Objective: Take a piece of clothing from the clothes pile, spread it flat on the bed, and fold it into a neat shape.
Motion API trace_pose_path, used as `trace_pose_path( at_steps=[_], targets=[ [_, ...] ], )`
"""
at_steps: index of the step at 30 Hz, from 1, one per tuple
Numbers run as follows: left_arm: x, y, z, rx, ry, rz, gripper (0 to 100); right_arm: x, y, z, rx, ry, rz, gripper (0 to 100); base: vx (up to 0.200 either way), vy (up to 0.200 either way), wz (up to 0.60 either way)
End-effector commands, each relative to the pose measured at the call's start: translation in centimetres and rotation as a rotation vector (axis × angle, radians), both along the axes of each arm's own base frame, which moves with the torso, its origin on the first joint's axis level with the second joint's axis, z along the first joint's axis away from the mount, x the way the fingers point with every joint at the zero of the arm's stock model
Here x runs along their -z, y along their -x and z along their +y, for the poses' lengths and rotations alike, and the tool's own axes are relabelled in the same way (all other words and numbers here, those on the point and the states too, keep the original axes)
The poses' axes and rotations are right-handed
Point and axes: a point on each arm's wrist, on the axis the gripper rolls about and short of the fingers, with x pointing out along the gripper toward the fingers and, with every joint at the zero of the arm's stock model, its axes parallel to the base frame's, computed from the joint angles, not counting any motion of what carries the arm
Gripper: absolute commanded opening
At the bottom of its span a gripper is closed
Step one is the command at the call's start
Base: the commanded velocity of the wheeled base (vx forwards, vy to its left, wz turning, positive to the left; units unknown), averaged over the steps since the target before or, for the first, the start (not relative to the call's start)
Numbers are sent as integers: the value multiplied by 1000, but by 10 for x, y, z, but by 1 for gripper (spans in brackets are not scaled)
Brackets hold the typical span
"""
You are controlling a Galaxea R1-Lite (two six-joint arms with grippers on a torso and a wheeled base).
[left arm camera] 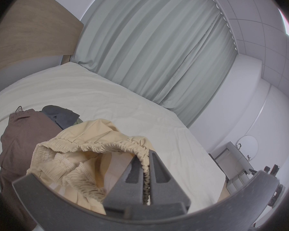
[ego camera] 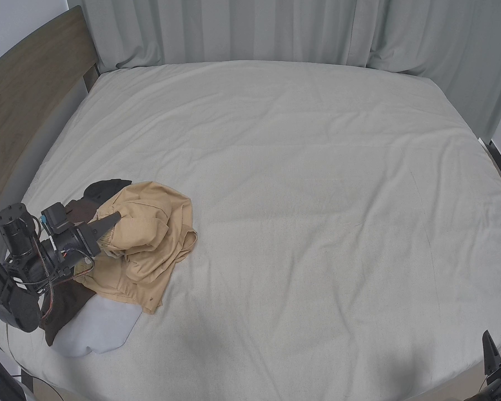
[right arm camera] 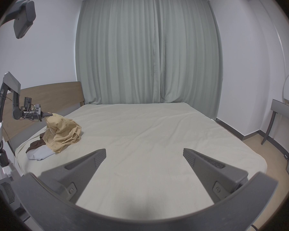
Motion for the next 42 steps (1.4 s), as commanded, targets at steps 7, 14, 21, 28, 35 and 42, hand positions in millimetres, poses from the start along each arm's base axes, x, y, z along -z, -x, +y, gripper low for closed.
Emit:
trace_pose_path(
  at_steps=[7,14,21,28,35,42],
  targets=[
    [-10,24,-7,15,7,-14,0,5,0,0,0,0,1,100,0,0,0],
    [-20,27,-15,-41,147,-1,0,5,0,0,0,0,1,100,0,0,0],
    [-35,32,-32,-103,291,-25,0,5,0,0,0,0,1,100,0,0,0],
    [-40,44,-41,-114,357,-21,0,5,0,0,1,0,1,100,0,0,0],
    [-52,55,-54,-129,463,-31,0,5,0,0,1,-1,1,100,0,0,0],
    [-69,72,-75,-175,615,-65,0,5,0,0,1,-1,1,100,0,0,0]
  ],
)
